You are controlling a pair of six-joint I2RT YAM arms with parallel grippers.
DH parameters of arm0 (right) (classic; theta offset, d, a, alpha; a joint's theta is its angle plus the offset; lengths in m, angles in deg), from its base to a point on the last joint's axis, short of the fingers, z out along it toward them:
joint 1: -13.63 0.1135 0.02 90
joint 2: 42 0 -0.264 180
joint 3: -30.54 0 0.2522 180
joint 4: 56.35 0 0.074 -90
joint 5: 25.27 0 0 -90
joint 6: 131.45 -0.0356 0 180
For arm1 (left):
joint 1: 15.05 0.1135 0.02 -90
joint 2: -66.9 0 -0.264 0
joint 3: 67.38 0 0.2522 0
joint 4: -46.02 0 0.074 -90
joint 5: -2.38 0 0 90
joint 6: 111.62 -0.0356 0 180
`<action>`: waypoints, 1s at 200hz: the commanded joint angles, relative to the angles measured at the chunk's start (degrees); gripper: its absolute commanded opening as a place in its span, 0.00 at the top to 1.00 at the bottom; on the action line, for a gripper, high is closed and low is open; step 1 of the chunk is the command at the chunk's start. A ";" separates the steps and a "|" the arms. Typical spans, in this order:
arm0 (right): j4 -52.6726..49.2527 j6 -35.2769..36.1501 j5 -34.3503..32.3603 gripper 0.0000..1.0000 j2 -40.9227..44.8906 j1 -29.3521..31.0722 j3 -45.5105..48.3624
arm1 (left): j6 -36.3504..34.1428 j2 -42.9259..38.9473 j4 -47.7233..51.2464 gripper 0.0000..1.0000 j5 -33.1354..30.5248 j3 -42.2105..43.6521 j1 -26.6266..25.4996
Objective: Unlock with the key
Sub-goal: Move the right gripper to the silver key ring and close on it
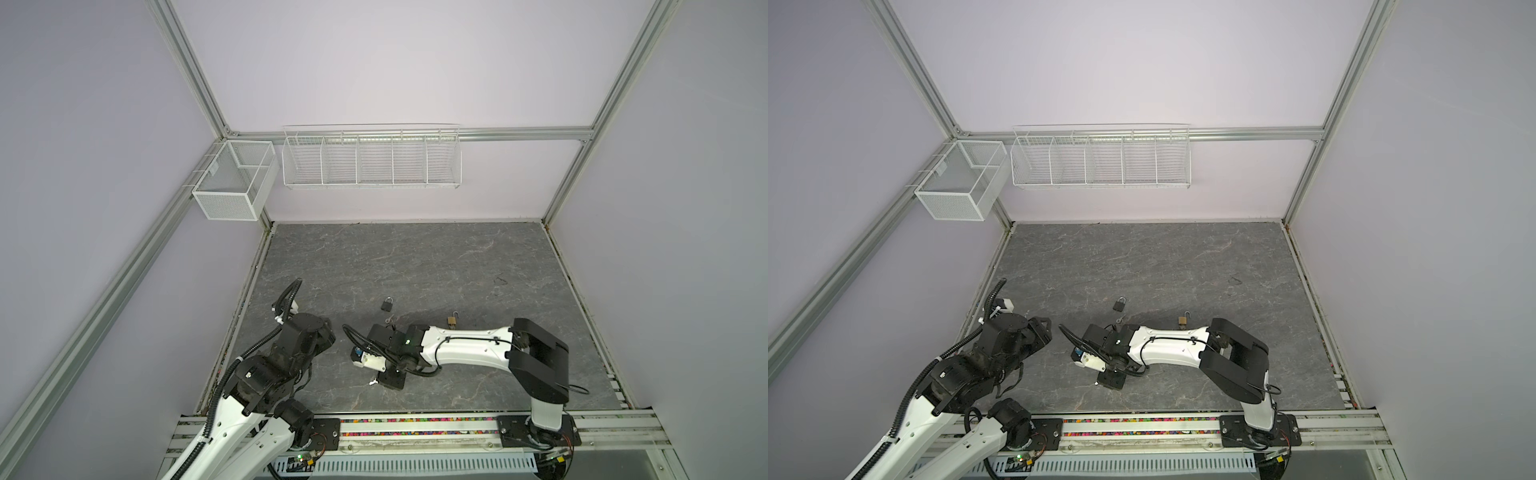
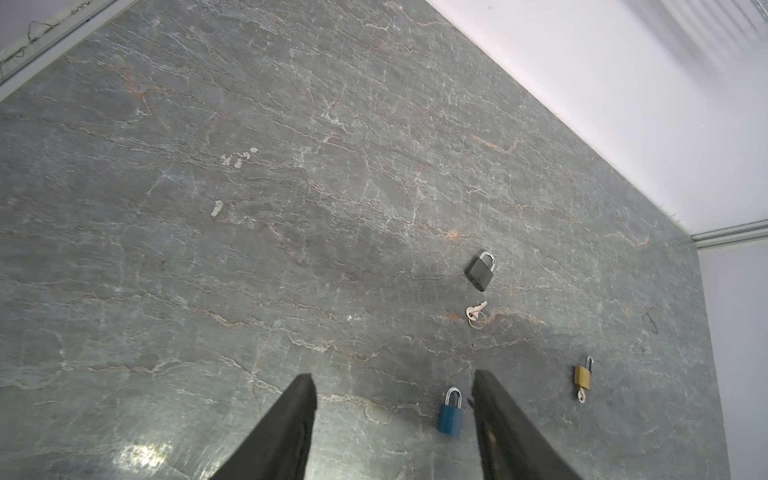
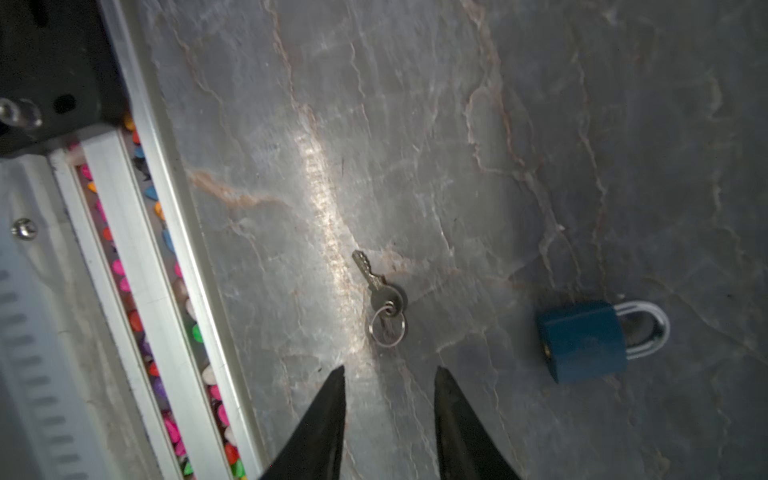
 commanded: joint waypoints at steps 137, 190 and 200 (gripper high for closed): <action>-1.68 6.10 -1.26 0.69 -4.86 1.68 -4.03 | 2.45 -1.54 2.83 0.40 -2.89 -0.17 0.28; -2.42 7.38 -1.91 0.77 -5.39 1.76 -4.47 | 2.65 -1.55 2.35 0.39 -2.81 0.01 0.29; -2.45 7.49 -1.84 0.78 -5.26 1.77 -4.37 | 2.85 -1.46 2.36 0.39 -2.80 -0.04 0.28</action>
